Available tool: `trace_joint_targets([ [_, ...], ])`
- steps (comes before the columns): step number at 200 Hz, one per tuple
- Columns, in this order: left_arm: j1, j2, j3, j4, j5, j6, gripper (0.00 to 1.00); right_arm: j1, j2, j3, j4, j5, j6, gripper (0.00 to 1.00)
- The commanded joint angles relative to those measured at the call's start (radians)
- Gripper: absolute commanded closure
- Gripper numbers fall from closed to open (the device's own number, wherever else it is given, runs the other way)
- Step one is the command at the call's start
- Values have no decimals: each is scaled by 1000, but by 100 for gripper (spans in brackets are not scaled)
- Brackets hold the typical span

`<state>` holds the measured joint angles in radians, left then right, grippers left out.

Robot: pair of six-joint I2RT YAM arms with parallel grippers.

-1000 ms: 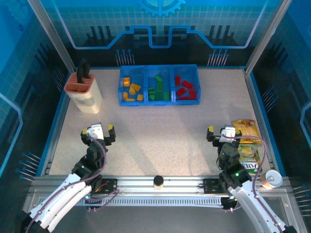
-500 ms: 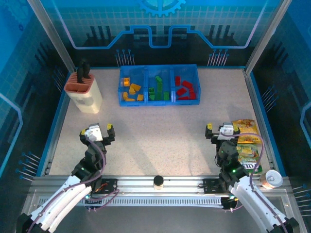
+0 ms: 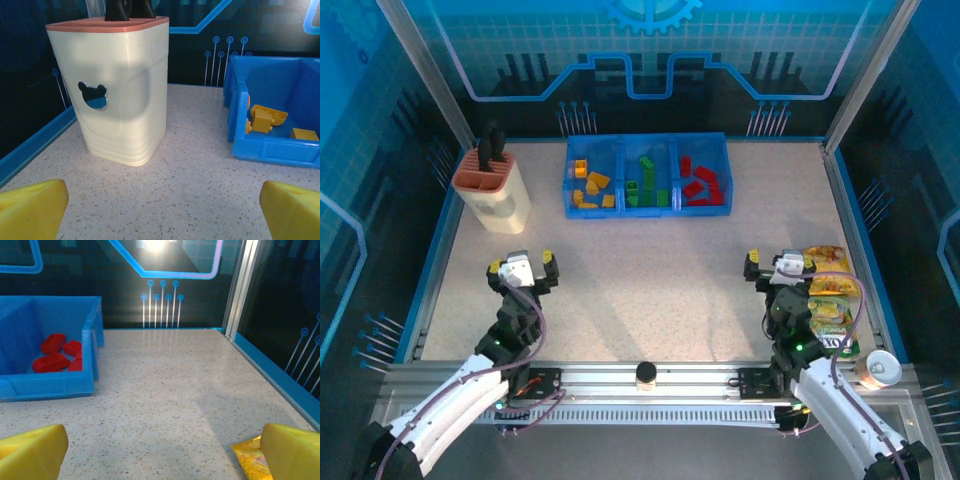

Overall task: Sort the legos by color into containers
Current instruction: Reset both arms

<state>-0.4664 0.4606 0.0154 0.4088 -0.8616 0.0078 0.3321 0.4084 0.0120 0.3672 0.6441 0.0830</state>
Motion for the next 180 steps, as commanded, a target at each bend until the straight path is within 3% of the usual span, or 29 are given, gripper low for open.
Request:
trace_joint_targets([
  [1,26,21,-39,119,22,12,1,-43,49,-35,104,-29,53,0],
  [55,131,51,-40,131,161,-33,1,-101,232,-36,276,-42,104,0],
  [180,256,307,-36,382,235,-70,1,-258,724,-12,730,-145,236,0],
])
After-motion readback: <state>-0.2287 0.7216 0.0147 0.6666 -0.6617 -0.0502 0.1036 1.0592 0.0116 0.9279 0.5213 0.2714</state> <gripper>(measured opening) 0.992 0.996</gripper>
